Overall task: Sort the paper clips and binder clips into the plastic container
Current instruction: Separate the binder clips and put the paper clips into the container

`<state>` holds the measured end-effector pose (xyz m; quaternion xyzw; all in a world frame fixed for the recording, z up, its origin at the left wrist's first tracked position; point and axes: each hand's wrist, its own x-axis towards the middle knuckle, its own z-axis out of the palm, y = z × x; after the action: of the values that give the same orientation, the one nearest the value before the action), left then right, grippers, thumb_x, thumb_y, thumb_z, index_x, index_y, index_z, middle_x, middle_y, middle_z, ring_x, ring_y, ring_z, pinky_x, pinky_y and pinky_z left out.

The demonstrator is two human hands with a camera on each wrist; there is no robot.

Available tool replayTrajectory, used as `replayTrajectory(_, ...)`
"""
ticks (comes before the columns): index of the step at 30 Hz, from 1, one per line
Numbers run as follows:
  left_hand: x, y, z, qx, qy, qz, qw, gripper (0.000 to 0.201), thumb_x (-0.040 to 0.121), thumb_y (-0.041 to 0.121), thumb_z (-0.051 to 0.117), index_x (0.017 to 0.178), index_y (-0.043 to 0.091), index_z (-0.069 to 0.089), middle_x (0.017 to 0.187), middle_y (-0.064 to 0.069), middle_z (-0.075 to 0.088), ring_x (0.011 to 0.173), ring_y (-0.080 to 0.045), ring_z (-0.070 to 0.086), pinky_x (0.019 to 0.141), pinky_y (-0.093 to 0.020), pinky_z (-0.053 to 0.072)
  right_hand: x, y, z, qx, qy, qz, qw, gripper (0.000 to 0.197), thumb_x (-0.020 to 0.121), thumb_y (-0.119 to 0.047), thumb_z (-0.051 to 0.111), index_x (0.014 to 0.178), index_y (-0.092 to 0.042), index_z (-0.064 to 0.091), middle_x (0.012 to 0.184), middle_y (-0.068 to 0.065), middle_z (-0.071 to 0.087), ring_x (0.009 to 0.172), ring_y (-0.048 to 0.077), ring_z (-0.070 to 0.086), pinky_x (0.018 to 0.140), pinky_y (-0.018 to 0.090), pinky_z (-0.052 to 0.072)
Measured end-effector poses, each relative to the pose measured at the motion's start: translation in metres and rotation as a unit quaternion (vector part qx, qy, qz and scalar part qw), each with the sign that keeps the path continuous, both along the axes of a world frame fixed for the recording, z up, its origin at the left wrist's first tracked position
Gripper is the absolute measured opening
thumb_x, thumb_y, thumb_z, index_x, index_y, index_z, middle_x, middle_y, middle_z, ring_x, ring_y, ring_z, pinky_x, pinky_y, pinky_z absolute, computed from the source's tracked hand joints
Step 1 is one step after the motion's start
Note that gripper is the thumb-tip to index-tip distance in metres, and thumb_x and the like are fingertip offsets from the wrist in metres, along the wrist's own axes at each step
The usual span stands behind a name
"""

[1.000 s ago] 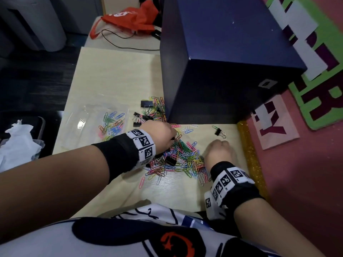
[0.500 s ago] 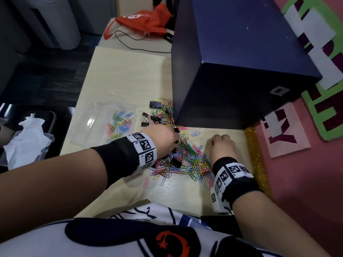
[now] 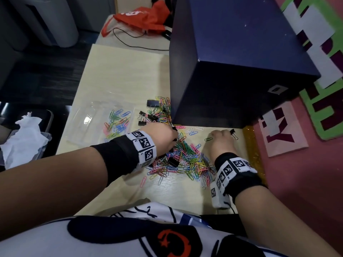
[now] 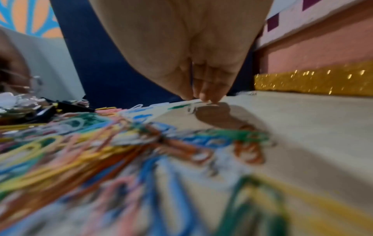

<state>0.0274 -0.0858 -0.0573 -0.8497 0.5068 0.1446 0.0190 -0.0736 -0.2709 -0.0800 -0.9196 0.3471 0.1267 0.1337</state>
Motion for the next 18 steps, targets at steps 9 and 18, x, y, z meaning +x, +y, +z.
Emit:
replayTrajectory(9, 0.011, 0.002, 0.001, 0.006, 0.022, 0.046, 0.999, 0.026, 0.096, 0.029, 0.048, 0.115, 0.016, 0.059, 0.110, -0.006, 0.065, 0.102, -0.026, 0.060, 0.082, -0.035, 0.048, 0.017, 0.033, -0.001, 0.122, -0.064, 0.059, 0.989, 0.048, 0.090, -0.001, 0.046, 0.134, -0.020, 0.049, 0.139, 0.002, 0.040, 0.124, 0.020, 0.044, 0.102, 0.021, 0.032)
replayTrajectory(18, 0.008, -0.022, 0.010, -0.093, 0.092, 0.088, 0.988, 0.047, 0.094, 0.021, 0.051, 0.140, 0.019, 0.041, 0.120, -0.007, 0.063, 0.110, -0.027, 0.059, 0.091, -0.036, 0.049, -0.010, 0.036, 0.000, 0.086, -0.015, 0.097, 0.991, 0.054, 0.087, 0.000, 0.040, 0.136, -0.022, 0.045, 0.140, 0.003, 0.040, 0.127, 0.024, 0.039, 0.107, 0.034, 0.037)
